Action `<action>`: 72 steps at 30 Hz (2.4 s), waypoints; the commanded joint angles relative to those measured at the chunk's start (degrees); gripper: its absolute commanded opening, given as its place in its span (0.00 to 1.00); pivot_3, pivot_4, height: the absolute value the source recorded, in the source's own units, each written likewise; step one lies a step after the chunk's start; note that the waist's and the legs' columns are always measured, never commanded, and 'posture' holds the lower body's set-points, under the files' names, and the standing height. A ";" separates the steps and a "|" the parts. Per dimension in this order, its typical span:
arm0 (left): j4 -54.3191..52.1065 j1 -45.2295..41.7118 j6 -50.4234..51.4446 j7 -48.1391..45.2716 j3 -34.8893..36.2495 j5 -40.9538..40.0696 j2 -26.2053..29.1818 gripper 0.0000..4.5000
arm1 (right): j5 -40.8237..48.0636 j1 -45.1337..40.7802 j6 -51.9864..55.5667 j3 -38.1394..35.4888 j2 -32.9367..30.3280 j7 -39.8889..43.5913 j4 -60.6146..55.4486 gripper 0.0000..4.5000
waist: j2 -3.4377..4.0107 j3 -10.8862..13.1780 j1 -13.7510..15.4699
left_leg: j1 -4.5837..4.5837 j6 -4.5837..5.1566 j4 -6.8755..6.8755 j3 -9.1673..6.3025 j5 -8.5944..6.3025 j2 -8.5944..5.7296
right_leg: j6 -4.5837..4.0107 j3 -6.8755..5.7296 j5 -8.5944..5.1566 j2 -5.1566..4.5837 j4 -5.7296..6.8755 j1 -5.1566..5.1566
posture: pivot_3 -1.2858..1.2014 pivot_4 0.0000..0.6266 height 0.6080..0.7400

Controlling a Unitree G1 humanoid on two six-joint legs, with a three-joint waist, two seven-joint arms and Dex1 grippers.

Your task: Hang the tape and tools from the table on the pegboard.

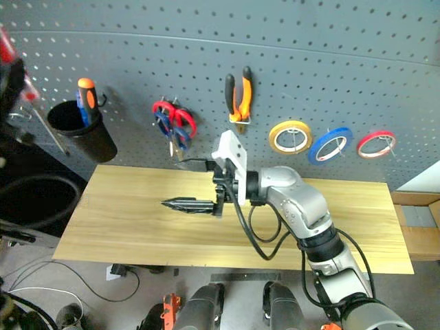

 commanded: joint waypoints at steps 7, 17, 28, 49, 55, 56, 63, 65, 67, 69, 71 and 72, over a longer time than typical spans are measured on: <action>19.76 -14.14 -14.34 -5.72 -5.30 8.41 3.50 0.18 | 0.59 0.19 0.03 0.04 0.27 0.05 -2.47 1.00 | -0.14 -0.12 0.14 | 0.05 -0.04 0.04 -0.03 0.03 0.02 | 0.00 -0.03 0.00 0.04 0.16 0.00 | 0.59 0.31 1.00; 38.40 -22.57 -26.59 -13.57 -13.98 16.89 1.77 0.18 | 1.19 1.56 2.59 -0.35 -0.94 -1.70 -5.41 1.00 | -0.14 -0.12 -0.36 | 0.07 -0.03 0.42 0.04 0.02 0.00 | -0.01 0.03 0.00 0.02 0.70 -0.09 | 0.58 0.34 1.00; 45.00 -21.60 -28.22 -14.90 -15.82 18.27 -1.63 0.35 | 1.49 1.72 4.53 -0.81 -1.30 -3.10 -6.54 1.00 | -0.14 -0.11 -1.40 | 0.06 0.02 0.71 0.00 0.01 0.00 | -0.01 0.04 0.00 0.03 0.92 -0.07 | 0.57 0.35 1.00; -1.77 13.15 3.77 -9.03 -5.78 -22.31 -3.84 0.99 | 9.19 1.28 6.29 -15.84 -1.93 -7.24 0.56 1.00 | -0.03 -0.13 -1.84 | 0.18 0.08 0.68 0.02 -0.04 0.01 | -0.02 0.16 0.00 -0.06 0.85 0.06 | 0.56 0.35 1.00; -2.56 28.45 0.96 -7.50 -8.93 -14.42 -10.78 0.99 | 5.58 9.67 3.85 -14.95 -7.59 -4.88 3.49 1.00 | 0.23 -0.41 -1.74 | 0.50 0.35 0.65 0.14 -0.19 0.05 | -0.06 0.22 -0.01 0.01 0.92 0.33 | 0.55 0.31 1.00; -1.35 29.79 -0.69 -6.93 -10.59 -10.77 -12.36 0.99 | 4.27 11.69 2.70 -14.45 -8.65 -4.58 4.43 1.00 | 0.41 -0.73 -1.61 | 0.53 0.37 0.65 0.14 -0.20 0.04 | -0.06 0.20 -0.01 0.01 0.86 0.41 | 0.55 0.31 1.00; 12.73 26.71 -14.85 0.86 -20.45 14.27 -21.65 0.99 | -0.76 16.51 -4.64 -17.38 -9.64 -7.98 12.44 1.00 | 0.88 -1.70 -1.81 | 1.10 0.63 0.67 0.30 -0.24 0.02 | -0.06 0.27 -0.01 0.09 0.76 1.13 | 0.54 0.25 1.00; 13.94 27.60 -16.74 1.34 -21.60 17.33 -23.09 0.99 | -1.65 17.65 -6.63 -19.12 -9.21 -10.17 14.43 1.00 | 0.84 -2.53 -1.93 | 1.17 0.64 0.67 0.35 -0.23 0.07 | -0.06 0.30 0.01 0.11 0.76 1.15 | 0.53 0.24 1.00; 14.65 28.33 -17.75 2.01 -21.67 18.56 -24.64 0.99 | -2.13 18.41 -8.20 -20.46 -9.10 -11.46 16.45 1.00 | 0.82 -2.96 -1.94 | 1.21 0.64 0.66 0.34 -0.24 0.07 | -0.06 0.31 0.01 0.10 0.76 1.20 | 0.53 0.22 1.00; 15.39 29.30 -18.68 1.99 -21.63 19.50 -25.88 0.99 | -2.82 18.99 -9.82 -21.65 -9.05 -12.63 18.71 1.00 | 0.90 -3.35 -1.91 | 1.22 0.64 0.66 0.35 -0.24 0.07 | -0.06 0.33 0.01 0.10 0.76 1.20 | 0.53 0.21 1.00; 16.22 29.67 -19.06 2.36 -21.50 20.35 -26.61 0.99 | -3.04 19.09 -10.78 -22.50 -8.99 -13.01 20.58 1.00 | 0.96 -3.87 -1.88 | 1.21 0.65 0.65 0.35 -0.24 0.06 | -0.06 0.33 0.01 0.10 0.76 1.20 | 0.53 0.19 1.00; 16.71 29.66 -19.33 2.44 -21.17 20.43 -26.94 0.99 | -3.50 18.94 -11.53 -22.71 -9.08 -13.33 21.85 1.00 | 0.96 -4.07 -1.88 | 1.21 0.65 0.65 0.35 -0.25 0.06 | -0.07 0.33 0.01 0.10 0.77 1.21 | 0.53 0.19 1.00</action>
